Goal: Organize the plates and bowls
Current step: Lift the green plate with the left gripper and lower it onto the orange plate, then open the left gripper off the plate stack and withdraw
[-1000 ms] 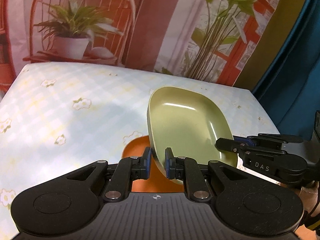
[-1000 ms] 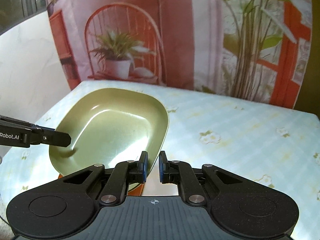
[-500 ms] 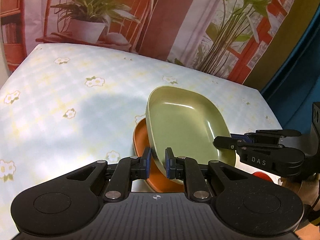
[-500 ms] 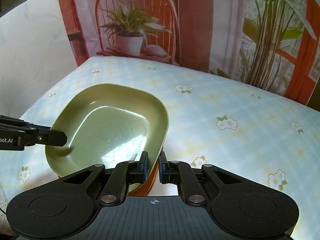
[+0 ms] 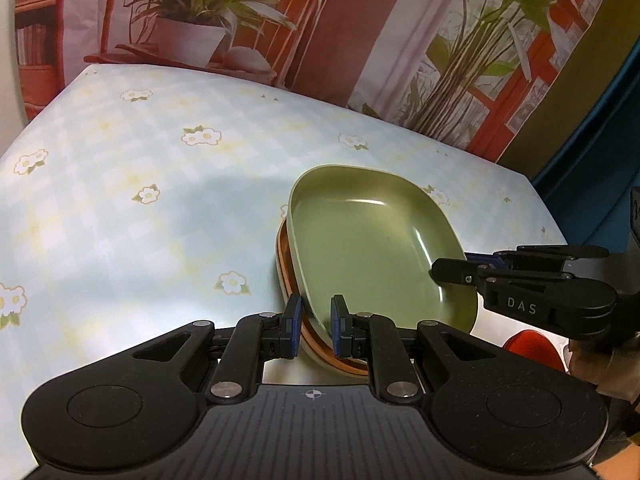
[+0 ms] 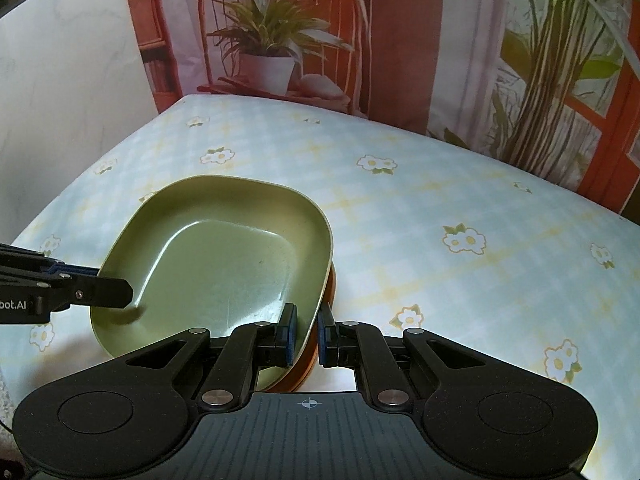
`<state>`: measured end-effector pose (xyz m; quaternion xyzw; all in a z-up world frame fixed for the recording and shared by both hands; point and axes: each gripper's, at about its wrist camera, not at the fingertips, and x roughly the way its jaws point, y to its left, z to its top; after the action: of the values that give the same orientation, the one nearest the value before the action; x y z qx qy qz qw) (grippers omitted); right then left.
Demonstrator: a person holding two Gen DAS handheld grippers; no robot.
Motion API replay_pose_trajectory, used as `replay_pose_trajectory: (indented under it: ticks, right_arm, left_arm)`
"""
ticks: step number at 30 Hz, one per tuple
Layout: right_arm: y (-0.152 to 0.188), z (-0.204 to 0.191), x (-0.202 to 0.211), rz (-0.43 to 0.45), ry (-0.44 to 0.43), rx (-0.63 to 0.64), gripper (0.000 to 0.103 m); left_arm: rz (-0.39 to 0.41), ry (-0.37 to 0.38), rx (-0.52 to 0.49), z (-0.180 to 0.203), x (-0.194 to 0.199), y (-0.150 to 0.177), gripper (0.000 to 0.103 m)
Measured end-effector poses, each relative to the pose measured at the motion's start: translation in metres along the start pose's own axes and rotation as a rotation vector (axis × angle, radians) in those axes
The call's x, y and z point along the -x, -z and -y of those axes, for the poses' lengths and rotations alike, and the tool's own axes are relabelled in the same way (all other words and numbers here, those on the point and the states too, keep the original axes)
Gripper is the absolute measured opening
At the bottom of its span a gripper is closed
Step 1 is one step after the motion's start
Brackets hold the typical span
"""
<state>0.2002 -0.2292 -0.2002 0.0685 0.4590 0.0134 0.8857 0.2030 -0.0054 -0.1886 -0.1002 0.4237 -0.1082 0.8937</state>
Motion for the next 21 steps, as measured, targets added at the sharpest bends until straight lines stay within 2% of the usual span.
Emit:
replay_pose_trajectory:
  ticks: [9,16,21]
  right_arm:
    - [-0.0004,-0.0017,-0.0001,-0.005,0.010,0.020,0.010]
    - [-0.0007,-0.0042,0.0003,-0.002,0.013,0.026,0.016]
    - [0.0012,-0.0018,0.0006,-0.005,0.022,0.028,0.016]
  left_arm:
    - [0.000,-0.002,0.004,0.0013,-0.0008,-0.0010,0.016]
    - [-0.008,-0.005,0.005,-0.0002,-0.0033,-0.0004,0.016]
    - [-0.006,-0.008,0.006,-0.0005,-0.0037,-0.0012,0.016]
